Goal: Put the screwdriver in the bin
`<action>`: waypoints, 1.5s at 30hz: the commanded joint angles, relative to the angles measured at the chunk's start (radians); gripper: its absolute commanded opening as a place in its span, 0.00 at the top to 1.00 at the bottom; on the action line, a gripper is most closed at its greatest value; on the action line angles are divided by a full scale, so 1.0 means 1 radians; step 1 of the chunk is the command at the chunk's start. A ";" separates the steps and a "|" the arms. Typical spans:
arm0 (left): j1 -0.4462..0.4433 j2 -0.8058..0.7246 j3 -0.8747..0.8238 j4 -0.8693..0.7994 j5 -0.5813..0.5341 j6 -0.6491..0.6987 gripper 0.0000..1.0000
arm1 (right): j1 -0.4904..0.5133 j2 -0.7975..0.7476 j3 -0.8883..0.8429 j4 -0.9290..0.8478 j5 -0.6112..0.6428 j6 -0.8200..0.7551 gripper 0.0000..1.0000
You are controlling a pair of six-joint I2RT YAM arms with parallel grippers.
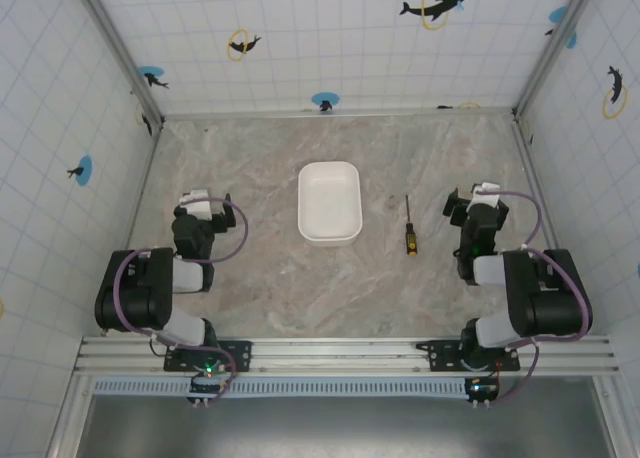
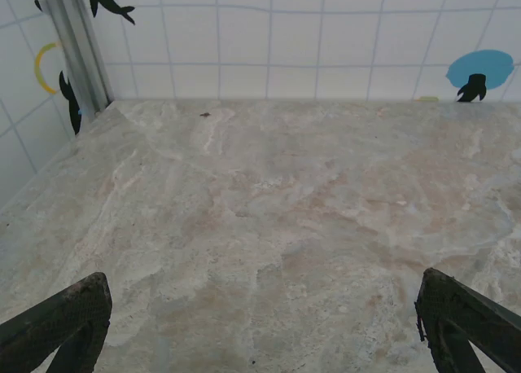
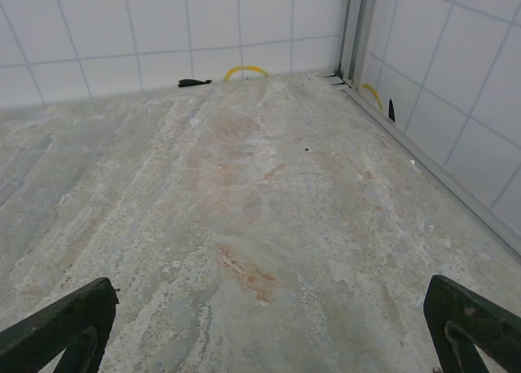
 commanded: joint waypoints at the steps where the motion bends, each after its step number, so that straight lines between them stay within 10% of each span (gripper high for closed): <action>1: -0.006 0.000 0.022 0.011 -0.008 0.017 0.02 | -0.007 0.010 0.030 0.014 -0.001 0.007 0.01; 11: -0.005 0.001 0.023 0.011 -0.007 0.016 0.02 | -0.004 -0.036 0.024 -0.004 0.022 0.009 0.00; 24: -0.010 -0.325 0.131 -0.444 0.224 0.009 0.02 | 0.063 -0.358 0.260 -0.764 -0.078 0.061 0.00; 32: -0.051 -0.348 0.223 -0.635 0.427 -0.157 0.02 | 0.189 -0.258 0.433 -1.230 -0.312 0.193 0.01; 45: -0.110 -0.266 0.209 -0.673 0.545 -0.311 0.02 | 0.370 -0.088 0.425 -1.326 -0.282 0.350 0.10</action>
